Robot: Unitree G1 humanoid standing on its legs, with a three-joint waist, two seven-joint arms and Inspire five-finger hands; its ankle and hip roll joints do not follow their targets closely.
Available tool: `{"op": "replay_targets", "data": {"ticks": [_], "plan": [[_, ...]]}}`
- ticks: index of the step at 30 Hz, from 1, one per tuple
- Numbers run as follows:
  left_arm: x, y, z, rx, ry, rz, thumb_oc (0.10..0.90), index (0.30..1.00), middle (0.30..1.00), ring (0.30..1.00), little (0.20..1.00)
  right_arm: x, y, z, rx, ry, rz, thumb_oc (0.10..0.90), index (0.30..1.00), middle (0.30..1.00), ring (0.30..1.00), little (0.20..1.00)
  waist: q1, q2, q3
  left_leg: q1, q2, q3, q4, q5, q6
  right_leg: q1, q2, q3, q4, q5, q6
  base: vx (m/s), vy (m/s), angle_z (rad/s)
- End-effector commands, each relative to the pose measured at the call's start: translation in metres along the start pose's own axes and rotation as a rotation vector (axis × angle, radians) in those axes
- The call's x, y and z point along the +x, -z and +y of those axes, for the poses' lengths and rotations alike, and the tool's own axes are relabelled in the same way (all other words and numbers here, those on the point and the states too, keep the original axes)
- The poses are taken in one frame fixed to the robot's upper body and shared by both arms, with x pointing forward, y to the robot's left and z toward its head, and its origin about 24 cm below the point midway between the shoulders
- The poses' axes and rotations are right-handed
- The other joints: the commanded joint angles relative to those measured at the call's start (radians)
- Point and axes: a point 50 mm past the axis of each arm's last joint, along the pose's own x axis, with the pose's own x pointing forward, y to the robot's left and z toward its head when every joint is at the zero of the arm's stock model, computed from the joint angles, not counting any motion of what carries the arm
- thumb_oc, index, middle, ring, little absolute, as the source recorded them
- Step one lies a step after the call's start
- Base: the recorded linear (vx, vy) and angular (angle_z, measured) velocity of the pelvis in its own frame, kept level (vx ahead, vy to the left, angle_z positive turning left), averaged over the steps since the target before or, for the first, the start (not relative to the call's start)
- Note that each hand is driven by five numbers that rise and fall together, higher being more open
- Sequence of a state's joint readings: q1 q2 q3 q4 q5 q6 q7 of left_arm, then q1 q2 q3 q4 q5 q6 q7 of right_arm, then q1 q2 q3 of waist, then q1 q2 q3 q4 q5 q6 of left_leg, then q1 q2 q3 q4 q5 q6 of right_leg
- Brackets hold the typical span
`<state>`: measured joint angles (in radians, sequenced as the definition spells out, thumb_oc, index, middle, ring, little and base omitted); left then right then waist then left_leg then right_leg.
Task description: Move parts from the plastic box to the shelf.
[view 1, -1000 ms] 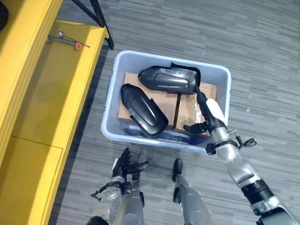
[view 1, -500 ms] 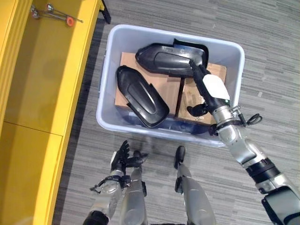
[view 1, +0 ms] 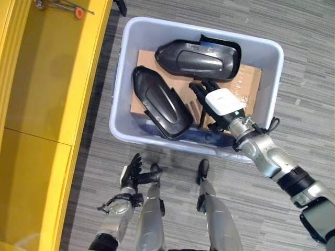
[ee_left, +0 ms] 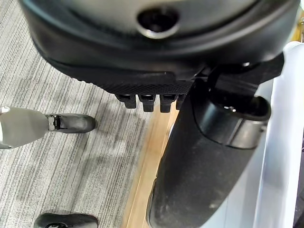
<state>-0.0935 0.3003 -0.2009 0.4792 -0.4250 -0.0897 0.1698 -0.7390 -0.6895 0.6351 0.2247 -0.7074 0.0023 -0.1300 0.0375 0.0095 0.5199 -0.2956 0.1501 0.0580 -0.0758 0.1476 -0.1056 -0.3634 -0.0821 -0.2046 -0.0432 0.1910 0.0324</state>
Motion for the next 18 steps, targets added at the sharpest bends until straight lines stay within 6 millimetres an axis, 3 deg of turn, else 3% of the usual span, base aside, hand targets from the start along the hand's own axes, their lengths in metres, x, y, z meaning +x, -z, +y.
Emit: {"op": "replay_targets", "data": {"ticks": [1, 8, 18], "plan": [[-0.006, -0.012, 0.005, 0.034, -0.002, -0.09, 0.9, 1.0, 1.0, 1.0, 1.0, 0.015, -0.029, -0.059, -0.113, 0.21, -0.192, 0.9, 1.0, 1.0, 1.0, 1.0, 0.012, -0.026, -0.026, 0.107, 0.066, 0.01, -0.003, -0.012, -0.023, -0.008, -0.11, 0.013, 0.153, -0.048, 0.09, 0.0, 0.006, 0.04], [-0.006, -0.011, 0.005, 0.038, -0.008, -0.087, 0.9, 1.0, 1.0, 1.0, 1.0, 0.017, -0.044, -0.06, -0.084, 0.225, -0.24, 0.9, 1.0, 1.0, 1.0, 1.0, 0.021, -0.031, -0.024, 0.104, 0.062, 0.003, -0.004, -0.01, -0.023, 0.005, -0.113, 0.008, 0.141, -0.045, 0.091, 0.0, 0.005, 0.02], [-0.005, -0.015, 0.005, 0.031, -0.018, -0.103, 0.9, 1.0, 1.0, 1.0, 1.0, 0.018, -0.051, -0.054, -0.071, 0.212, -0.25, 0.9, 1.0, 1.0, 1.0, 1.0, 0.028, -0.037, -0.015, 0.092, 0.056, -0.008, -0.007, -0.011, -0.023, 0.01, -0.116, 0.003, 0.124, -0.039, 0.093, -0.01, 0.013, 0.05]]}}
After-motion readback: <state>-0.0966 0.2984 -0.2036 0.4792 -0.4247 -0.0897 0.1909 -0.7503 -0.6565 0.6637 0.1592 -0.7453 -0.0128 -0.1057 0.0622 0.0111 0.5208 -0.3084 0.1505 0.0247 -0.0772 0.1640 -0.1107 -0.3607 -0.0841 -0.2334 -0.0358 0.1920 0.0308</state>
